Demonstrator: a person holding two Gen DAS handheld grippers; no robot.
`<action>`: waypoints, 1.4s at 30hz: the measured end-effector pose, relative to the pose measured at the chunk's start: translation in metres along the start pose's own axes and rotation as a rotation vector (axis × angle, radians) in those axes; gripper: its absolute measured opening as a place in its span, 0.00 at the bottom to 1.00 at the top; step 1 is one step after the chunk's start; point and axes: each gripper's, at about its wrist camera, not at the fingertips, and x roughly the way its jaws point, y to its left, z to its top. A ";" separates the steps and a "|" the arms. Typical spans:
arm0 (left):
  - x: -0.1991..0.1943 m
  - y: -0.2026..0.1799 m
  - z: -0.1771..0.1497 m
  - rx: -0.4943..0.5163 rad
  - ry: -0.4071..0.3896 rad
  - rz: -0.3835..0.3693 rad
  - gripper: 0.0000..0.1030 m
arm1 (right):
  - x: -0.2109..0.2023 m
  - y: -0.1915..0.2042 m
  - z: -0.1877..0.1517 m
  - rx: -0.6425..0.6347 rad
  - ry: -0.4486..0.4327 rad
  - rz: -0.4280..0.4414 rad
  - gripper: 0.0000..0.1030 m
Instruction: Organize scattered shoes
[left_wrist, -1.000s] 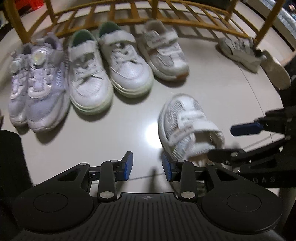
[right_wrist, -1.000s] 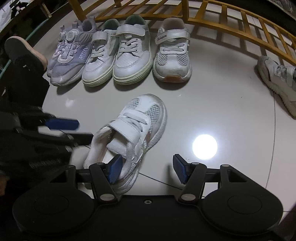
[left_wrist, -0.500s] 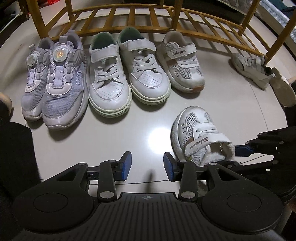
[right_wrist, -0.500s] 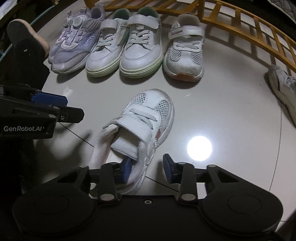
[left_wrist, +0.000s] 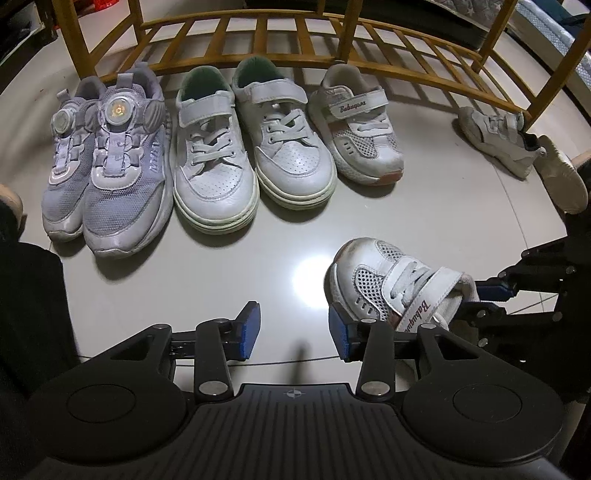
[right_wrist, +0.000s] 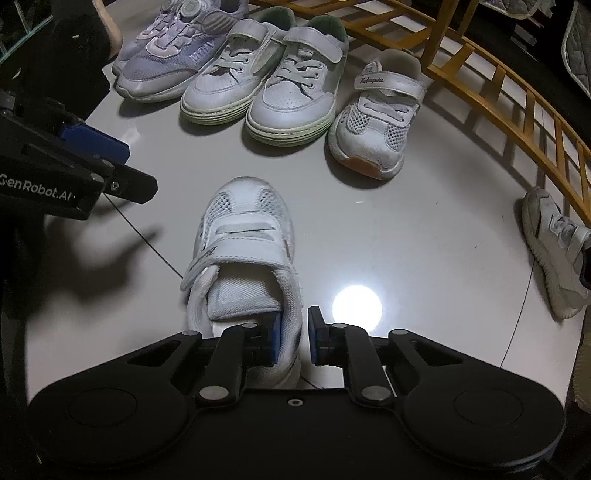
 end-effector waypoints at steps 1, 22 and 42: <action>0.000 0.000 0.000 -0.002 0.000 0.001 0.41 | 0.000 0.000 0.000 -0.003 0.000 0.000 0.16; 0.010 -0.014 -0.001 0.040 0.025 0.008 0.42 | -0.010 0.044 -0.026 -0.417 0.050 0.083 0.13; 0.030 -0.023 -0.028 0.131 0.131 0.010 0.41 | -0.014 0.059 -0.019 -0.637 0.039 0.004 0.24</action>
